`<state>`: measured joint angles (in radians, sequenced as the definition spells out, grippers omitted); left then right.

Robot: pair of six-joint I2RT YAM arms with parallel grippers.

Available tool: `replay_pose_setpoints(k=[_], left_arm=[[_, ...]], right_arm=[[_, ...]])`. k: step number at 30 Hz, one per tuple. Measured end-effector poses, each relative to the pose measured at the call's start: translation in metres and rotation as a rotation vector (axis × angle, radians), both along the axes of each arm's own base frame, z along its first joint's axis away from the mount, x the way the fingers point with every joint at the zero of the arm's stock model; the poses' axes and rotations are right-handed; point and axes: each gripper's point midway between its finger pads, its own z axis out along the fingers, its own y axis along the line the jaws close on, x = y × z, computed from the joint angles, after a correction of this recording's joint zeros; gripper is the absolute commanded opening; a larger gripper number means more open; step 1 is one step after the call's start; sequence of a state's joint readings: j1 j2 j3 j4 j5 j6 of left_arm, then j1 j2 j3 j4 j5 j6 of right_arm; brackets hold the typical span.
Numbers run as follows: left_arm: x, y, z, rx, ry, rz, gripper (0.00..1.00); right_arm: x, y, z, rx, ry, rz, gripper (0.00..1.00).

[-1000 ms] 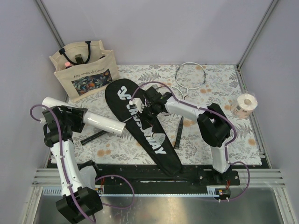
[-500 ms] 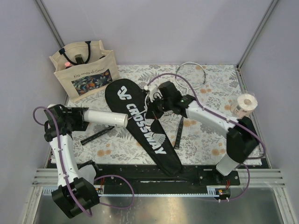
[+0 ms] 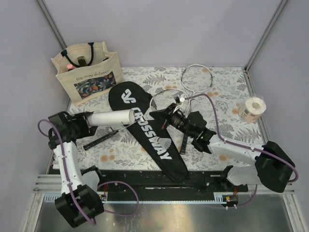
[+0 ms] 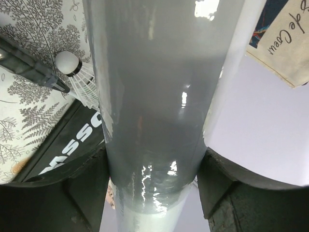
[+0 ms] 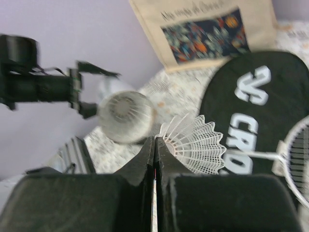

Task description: Pack up the badminton gear

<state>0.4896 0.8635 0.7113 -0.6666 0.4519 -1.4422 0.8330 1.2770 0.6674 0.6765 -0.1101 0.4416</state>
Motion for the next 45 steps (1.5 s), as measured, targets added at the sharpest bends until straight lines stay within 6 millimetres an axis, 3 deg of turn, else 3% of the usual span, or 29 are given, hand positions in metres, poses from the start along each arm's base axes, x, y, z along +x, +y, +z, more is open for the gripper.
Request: replay_pose_setpoints(k=[6, 11, 22, 29, 40, 45], left_arm=[[-0.001, -0.002, 0.011, -0.015, -0.035, 0.018, 0.54], [-0.003, -0.004, 0.019, -0.021, -0.064, 0.030, 0.54], [-0.008, -0.008, 0.029, -0.050, -0.093, 0.048, 0.54], [-0.010, -0.010, 0.028, -0.072, -0.092, 0.061, 0.53], [-0.010, -0.009, 0.031, -0.081, -0.102, 0.078, 0.53], [-0.010, -0.010, 0.031, -0.085, -0.101, 0.074, 0.52]], right_arm=[[-0.033, 0.023, 0.055, 0.161, -0.147, 0.012, 0.00], [-0.033, 0.029, 0.080, 0.223, -0.201, -0.020, 0.00], [-0.035, 0.073, 0.056, 0.201, -0.193, -0.007, 0.00], [-0.037, 0.090, 0.055, 0.225, -0.194, -0.008, 0.00], [-0.036, 0.096, 0.056, 0.308, -0.111, -0.004, 0.39], [-0.041, 0.093, 0.048, 0.275, -0.081, 0.004, 0.50]])
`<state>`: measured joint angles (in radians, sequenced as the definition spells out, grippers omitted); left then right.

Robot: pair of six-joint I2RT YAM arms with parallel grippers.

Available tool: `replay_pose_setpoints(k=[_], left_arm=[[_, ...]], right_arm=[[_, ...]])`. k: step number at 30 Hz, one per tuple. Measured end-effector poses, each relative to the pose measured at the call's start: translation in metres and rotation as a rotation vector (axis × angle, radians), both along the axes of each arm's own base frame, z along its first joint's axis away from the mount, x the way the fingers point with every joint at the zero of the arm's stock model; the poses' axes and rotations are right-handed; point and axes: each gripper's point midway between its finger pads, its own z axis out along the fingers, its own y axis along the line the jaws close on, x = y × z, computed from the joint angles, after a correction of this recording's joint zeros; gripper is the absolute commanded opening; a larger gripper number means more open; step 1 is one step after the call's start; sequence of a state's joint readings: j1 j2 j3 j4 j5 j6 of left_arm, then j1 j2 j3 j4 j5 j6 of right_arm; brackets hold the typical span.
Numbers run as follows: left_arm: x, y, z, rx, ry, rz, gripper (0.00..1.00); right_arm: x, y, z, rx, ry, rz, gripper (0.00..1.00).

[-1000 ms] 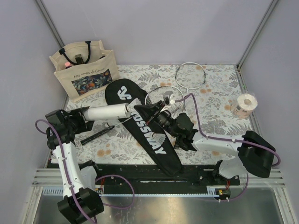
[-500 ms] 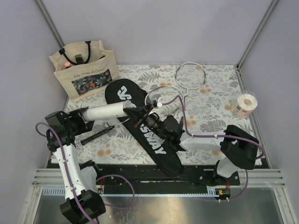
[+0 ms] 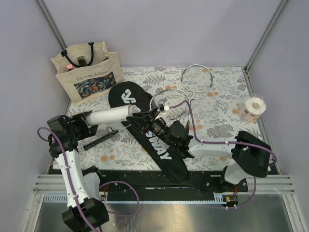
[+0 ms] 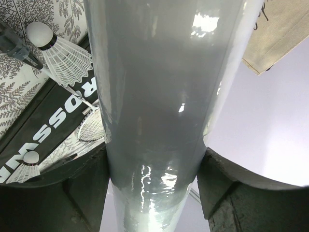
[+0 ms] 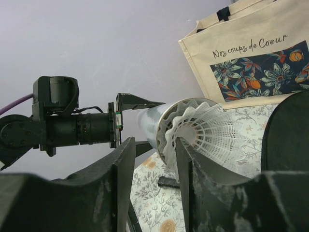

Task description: Pack up the badminton gear

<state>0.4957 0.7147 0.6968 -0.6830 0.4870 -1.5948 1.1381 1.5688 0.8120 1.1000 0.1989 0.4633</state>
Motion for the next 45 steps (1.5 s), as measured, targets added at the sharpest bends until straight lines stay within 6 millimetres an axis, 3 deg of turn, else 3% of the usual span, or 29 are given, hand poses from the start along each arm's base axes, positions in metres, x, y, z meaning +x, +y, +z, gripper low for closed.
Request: replay_pose_setpoints(k=[4, 9, 13, 15, 20, 26, 30, 34, 41, 45], left_arm=[[0.000, 0.000, 0.000, -0.003, 0.001, 0.000, 0.52], [0.000, 0.000, 0.000, -0.005, 0.000, -0.001, 0.52], [0.000, -0.001, 0.000, -0.005, 0.000, -0.002, 0.52], [0.000, -0.001, 0.001, -0.007, -0.003, -0.005, 0.51], [0.005, -0.003, 0.010, -0.005, -0.048, -0.024, 0.51], [0.009, -0.003, 0.023, -0.010, -0.084, -0.025, 0.51], [0.012, -0.001, 0.044, 0.003, -0.127, -0.019, 0.51], [0.014, 0.000, 0.070, 0.023, -0.192, -0.015, 0.52], [0.015, -0.003, 0.085, 0.019, -0.232, -0.029, 0.52], [0.013, -0.005, 0.089, 0.012, -0.243, -0.032, 0.52]], right_arm=[[-0.006, -0.013, 0.013, 0.004, 0.001, 0.002, 0.59], [-0.015, -0.033, 0.042, 0.034, -0.022, -0.003, 0.60], [-0.014, -0.043, 0.047, 0.013, -0.015, -0.020, 0.64], [-0.008, -0.047, 0.037, -0.029, 0.009, -0.039, 0.69], [0.025, -0.064, -0.006, -0.121, 0.139, -0.122, 0.69], [0.052, -0.093, -0.074, -0.126, 0.299, -0.199, 0.68], [0.068, -0.084, -0.112, -0.148, 0.396, -0.175, 0.67], [0.085, -0.061, -0.139, -0.174, 0.476, -0.118, 0.65], [0.110, 0.010, -0.135, -0.148, 0.541, 0.087, 0.63], [0.116, 0.042, -0.145, -0.159, 0.601, 0.190, 0.61]])
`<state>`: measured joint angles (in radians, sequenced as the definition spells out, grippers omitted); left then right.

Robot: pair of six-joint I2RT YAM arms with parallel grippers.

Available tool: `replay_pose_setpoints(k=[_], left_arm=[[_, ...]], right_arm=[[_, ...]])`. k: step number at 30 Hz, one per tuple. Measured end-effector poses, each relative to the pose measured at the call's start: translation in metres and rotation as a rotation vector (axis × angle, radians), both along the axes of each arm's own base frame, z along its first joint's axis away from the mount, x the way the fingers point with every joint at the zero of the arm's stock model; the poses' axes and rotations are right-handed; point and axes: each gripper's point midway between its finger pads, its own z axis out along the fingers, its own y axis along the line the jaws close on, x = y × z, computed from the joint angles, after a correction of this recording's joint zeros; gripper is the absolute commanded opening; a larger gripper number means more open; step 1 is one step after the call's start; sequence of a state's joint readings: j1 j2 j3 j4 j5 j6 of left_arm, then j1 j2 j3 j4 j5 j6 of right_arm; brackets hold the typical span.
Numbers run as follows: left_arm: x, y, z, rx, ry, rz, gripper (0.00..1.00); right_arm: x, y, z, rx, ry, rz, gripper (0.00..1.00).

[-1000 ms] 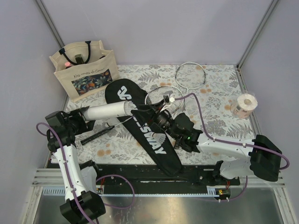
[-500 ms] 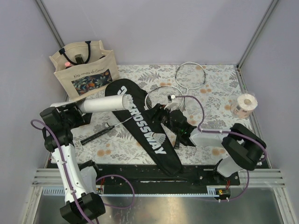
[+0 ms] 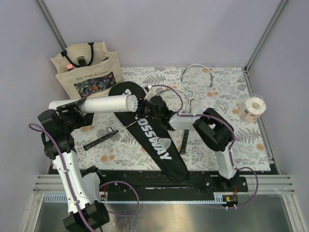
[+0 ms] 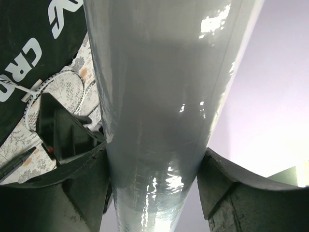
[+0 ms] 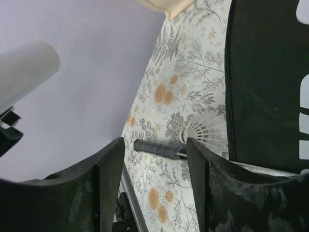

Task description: Pack up the badminton gear

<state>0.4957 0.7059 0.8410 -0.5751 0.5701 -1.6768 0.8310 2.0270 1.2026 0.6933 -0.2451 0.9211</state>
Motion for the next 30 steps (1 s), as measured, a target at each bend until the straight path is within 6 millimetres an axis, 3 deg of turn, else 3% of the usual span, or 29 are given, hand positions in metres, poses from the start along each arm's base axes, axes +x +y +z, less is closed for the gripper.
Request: replay_pose_setpoints(k=[10, 19, 24, 28, 30], left_arm=[[-0.001, -0.002, 0.002, 0.000, -0.007, -0.007, 0.52], [-0.002, -0.002, 0.003, 0.004, -0.013, -0.006, 0.52], [-0.003, -0.002, 0.001, 0.004, -0.009, -0.001, 0.52], [-0.002, 0.000, -0.008, -0.004, 0.014, 0.006, 0.52], [-0.002, 0.000, -0.012, -0.008, 0.023, 0.008, 0.52]], right_arm=[[-0.004, 0.034, -0.067, -0.054, 0.165, 0.141, 0.56], [-0.015, 0.051, -0.072, -0.072, 0.171, 0.183, 0.54], [-0.022, 0.065, -0.081, -0.095, 0.167, 0.211, 0.43], [-0.027, 0.065, -0.096, -0.127, 0.186, 0.218, 0.19], [-0.028, 0.064, -0.098, -0.135, 0.190, 0.219, 0.12]])
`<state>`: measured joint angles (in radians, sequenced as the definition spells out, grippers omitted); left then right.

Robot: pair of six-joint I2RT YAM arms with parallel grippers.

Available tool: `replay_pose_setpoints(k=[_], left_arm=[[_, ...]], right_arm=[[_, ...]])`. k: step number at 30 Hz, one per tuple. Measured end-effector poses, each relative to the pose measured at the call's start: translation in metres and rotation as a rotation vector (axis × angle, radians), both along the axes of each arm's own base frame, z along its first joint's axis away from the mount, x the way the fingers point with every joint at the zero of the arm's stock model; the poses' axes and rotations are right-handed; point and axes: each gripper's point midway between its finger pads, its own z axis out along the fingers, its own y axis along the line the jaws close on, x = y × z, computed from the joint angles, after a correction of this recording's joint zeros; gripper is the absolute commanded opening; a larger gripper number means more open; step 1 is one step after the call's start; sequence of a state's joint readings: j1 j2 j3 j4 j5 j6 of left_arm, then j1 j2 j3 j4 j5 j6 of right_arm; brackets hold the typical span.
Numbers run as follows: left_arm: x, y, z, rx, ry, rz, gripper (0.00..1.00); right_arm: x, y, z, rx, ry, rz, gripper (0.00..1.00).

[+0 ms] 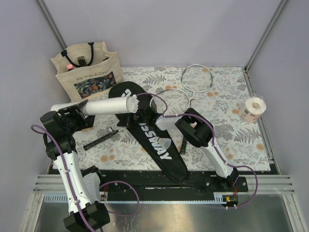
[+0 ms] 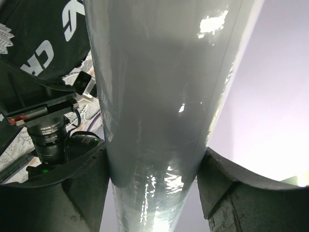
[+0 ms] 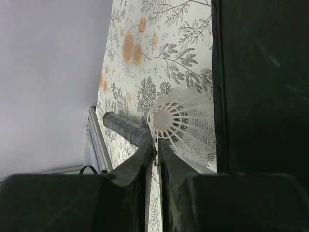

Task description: Pack up the badminton gear

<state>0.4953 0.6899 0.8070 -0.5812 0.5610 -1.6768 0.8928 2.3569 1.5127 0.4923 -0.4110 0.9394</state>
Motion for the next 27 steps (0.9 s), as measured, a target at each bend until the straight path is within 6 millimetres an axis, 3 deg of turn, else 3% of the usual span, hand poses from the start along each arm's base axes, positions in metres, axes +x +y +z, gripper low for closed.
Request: replay_pose_setpoints(k=[4, 8, 12, 16, 23, 27], left_arm=[[0.001, 0.001, -0.014, -0.014, 0.032, 0.004, 0.52], [0.003, 0.002, -0.033, -0.041, 0.081, 0.004, 0.52], [0.004, 0.003, -0.050, -0.064, 0.128, -0.001, 0.52], [0.005, 0.002, -0.055, -0.056, 0.138, -0.014, 0.52], [0.003, 0.001, -0.058, -0.034, 0.146, -0.030, 0.52], [0.002, 0.000, -0.062, -0.030, 0.154, -0.034, 0.52]], right_arm=[[0.001, 0.001, 0.003, 0.015, -0.013, 0.002, 0.01], [0.000, -0.005, 0.005, 0.029, -0.022, -0.001, 0.00], [-0.001, -0.023, 0.013, 0.030, -0.022, -0.022, 0.00], [0.010, -0.060, 0.046, 0.062, -0.056, -0.084, 0.00], [0.037, -0.154, 0.112, 0.098, -0.202, -0.298, 0.00], [0.029, -0.189, 0.145, 0.088, -0.318, -0.368, 0.00]])
